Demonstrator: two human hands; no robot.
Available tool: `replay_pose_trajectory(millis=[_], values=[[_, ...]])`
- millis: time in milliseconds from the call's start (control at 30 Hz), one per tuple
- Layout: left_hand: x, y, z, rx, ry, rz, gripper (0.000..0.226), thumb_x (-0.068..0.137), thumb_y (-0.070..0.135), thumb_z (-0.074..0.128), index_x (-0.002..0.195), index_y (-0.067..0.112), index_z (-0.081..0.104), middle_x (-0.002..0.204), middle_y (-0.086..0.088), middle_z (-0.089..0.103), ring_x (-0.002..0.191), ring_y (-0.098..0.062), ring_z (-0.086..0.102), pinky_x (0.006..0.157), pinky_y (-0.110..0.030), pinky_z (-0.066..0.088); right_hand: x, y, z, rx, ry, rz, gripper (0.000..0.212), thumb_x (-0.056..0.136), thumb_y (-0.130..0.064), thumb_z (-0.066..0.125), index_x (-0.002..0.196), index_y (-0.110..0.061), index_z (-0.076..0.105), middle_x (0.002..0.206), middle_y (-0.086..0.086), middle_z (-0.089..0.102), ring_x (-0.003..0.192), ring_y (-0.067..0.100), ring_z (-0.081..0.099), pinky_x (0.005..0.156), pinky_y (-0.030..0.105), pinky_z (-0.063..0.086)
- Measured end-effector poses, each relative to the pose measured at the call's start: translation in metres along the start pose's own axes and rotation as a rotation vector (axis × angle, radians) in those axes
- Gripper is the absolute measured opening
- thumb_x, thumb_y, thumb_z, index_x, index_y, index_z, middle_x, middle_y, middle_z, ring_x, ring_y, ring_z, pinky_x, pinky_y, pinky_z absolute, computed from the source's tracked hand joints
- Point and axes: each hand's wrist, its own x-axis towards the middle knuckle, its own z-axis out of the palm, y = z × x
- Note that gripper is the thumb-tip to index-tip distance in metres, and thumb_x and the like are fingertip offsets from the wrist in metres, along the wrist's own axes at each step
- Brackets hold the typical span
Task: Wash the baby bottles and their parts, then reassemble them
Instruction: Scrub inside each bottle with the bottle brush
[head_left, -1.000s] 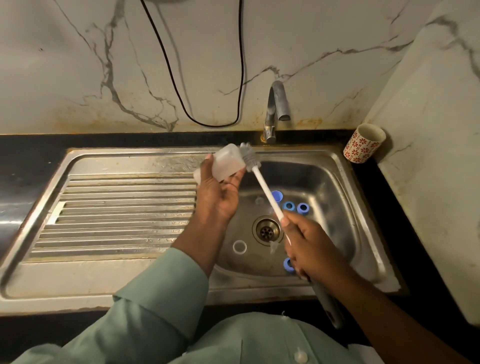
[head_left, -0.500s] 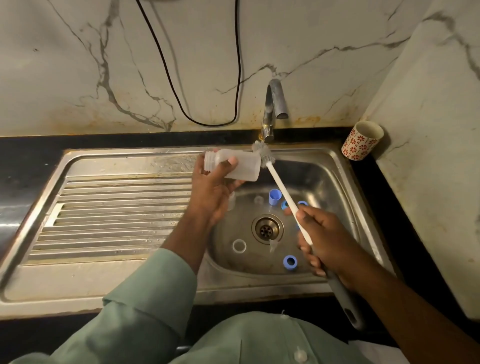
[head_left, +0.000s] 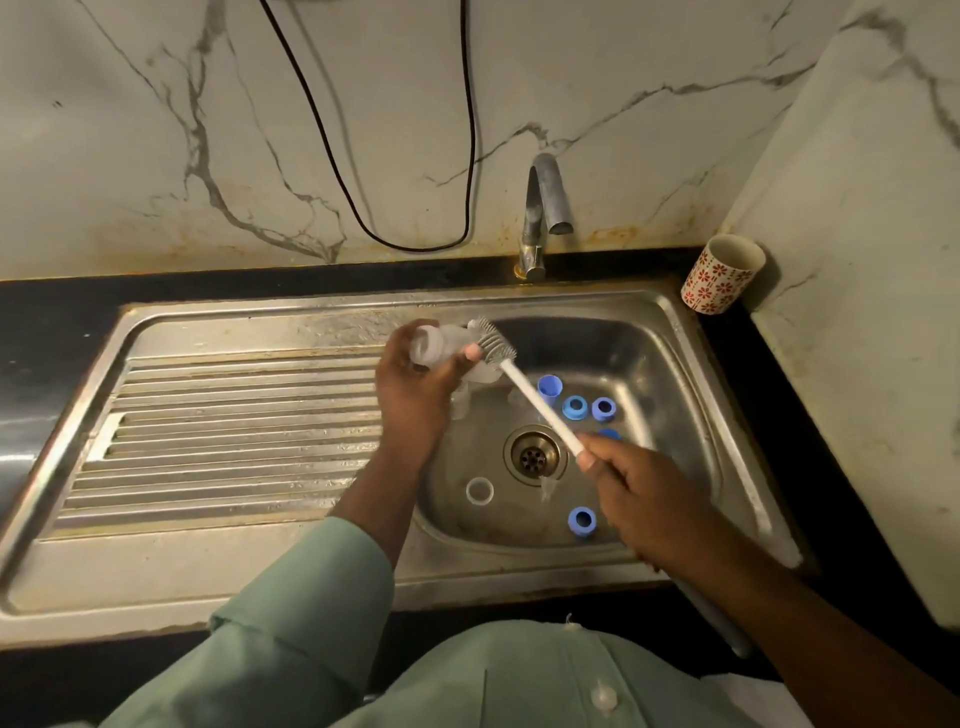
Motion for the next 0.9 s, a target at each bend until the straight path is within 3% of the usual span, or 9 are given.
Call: replay_pose_trajectory(millis=[33, 133, 233, 333, 400, 467, 567, 667, 900], values=[[0.0, 0.001, 0.001, -0.023, 0.034, -0.015, 0.058, 0.061, 0.047, 0.086, 0.106, 0.017, 0.065, 0.103, -0.002, 0.07, 0.098, -0.02, 0.07, 0.083, -0.052, 0.06, -0.001, 0.002, 0.003, -0.036, 0.008, -0.022, 0.028, 0.101, -0.027, 0.045, 0.119, -0.018, 0.064, 0.057, -0.01, 0.052, 0.053, -0.007, 0.053, 0.051, 0.007, 0.039], [-0.003, 0.002, 0.007, 0.011, 0.021, -0.02, 0.054, 0.066, 0.04, 0.088, 0.109, 0.015, 0.065, 0.102, 0.001, 0.07, 0.098, -0.018, 0.07, 0.082, -0.049, 0.061, 0.003, 0.011, 0.007, -0.064, 0.084, 0.017, 0.029, 0.101, -0.026, 0.044, 0.122, -0.017, 0.062, 0.053, -0.01, 0.048, 0.047, -0.01, 0.051, 0.048, 0.006, 0.037], [-0.006, 0.001, 0.009, -0.137, 0.056, -0.067, 0.047, 0.073, 0.025, 0.089, 0.11, 0.009, 0.063, 0.103, -0.007, 0.07, 0.097, -0.024, 0.072, 0.079, -0.049, 0.062, -0.001, 0.015, 0.019, -0.106, 0.13, -0.116, 0.029, 0.099, -0.021, 0.049, 0.123, -0.011, 0.063, 0.051, -0.017, 0.053, 0.06, -0.017, 0.053, 0.055, 0.001, 0.037], [-0.005, -0.007, 0.004, -0.098, 0.046, -0.067, 0.041, 0.073, 0.021, 0.089, 0.105, 0.015, 0.064, 0.101, 0.0, 0.07, 0.096, -0.013, 0.07, 0.075, -0.032, 0.061, 0.013, 0.035, 0.024, -0.137, 0.108, -0.008, 0.03, 0.101, -0.025, 0.046, 0.125, -0.017, 0.062, 0.057, -0.016, 0.053, 0.062, -0.007, 0.059, 0.051, 0.006, 0.038], [-0.004, -0.019, 0.001, 0.075, 0.027, -0.047, 0.042, 0.07, 0.025, 0.091, 0.104, 0.021, 0.065, 0.102, 0.007, 0.068, 0.092, -0.006, 0.067, 0.07, -0.018, 0.055, 0.029, 0.049, 0.023, -0.23, 0.022, 0.157, 0.028, 0.101, -0.028, 0.042, 0.12, -0.02, 0.061, 0.077, -0.001, 0.064, 0.071, 0.01, 0.062, 0.061, 0.021, 0.043], [0.001, -0.036, -0.001, 0.324, -0.04, -0.034, 0.048, 0.068, 0.028, 0.091, 0.108, 0.023, 0.065, 0.107, 0.008, 0.066, 0.096, -0.011, 0.063, 0.07, -0.016, 0.048, 0.039, 0.058, 0.023, -0.277, 0.029, 0.166, 0.027, 0.101, -0.029, 0.042, 0.118, -0.019, 0.061, 0.084, 0.009, 0.065, 0.075, 0.024, 0.061, 0.064, 0.027, 0.041], [0.009, -0.064, 0.004, 0.771, -0.249, 0.008, 0.056, 0.07, 0.034, 0.089, 0.118, 0.022, 0.062, 0.113, 0.0, 0.067, 0.104, -0.023, 0.059, 0.078, -0.031, 0.048, 0.047, 0.062, 0.026, -0.293, 0.091, 0.094, 0.027, 0.1, -0.029, 0.044, 0.117, -0.019, 0.062, 0.073, 0.003, 0.057, 0.057, 0.011, 0.05, 0.052, 0.024, 0.035], [0.014, -0.091, 0.014, 1.24, -0.499, 0.048, 0.065, 0.079, 0.043, 0.081, 0.132, 0.022, 0.048, 0.125, -0.006, 0.065, 0.116, -0.032, 0.051, 0.088, -0.04, 0.046, 0.056, 0.064, 0.029, -0.261, 0.11, 0.082, 0.029, 0.1, -0.029, 0.047, 0.121, -0.016, 0.062, 0.088, 0.012, 0.069, 0.075, 0.026, 0.064, 0.06, 0.025, 0.039], [0.031, -0.136, 0.024, 1.507, -0.72, -0.058, 0.057, 0.094, 0.008, 0.055, 0.144, 0.023, 0.032, 0.139, -0.014, 0.052, 0.126, -0.036, 0.045, 0.091, -0.044, 0.046, 0.066, 0.082, 0.029, -0.263, 0.062, 0.139, 0.029, 0.099, -0.033, 0.047, 0.121, -0.021, 0.061, 0.099, 0.015, 0.071, 0.091, 0.034, 0.065, 0.077, 0.036, 0.051]])
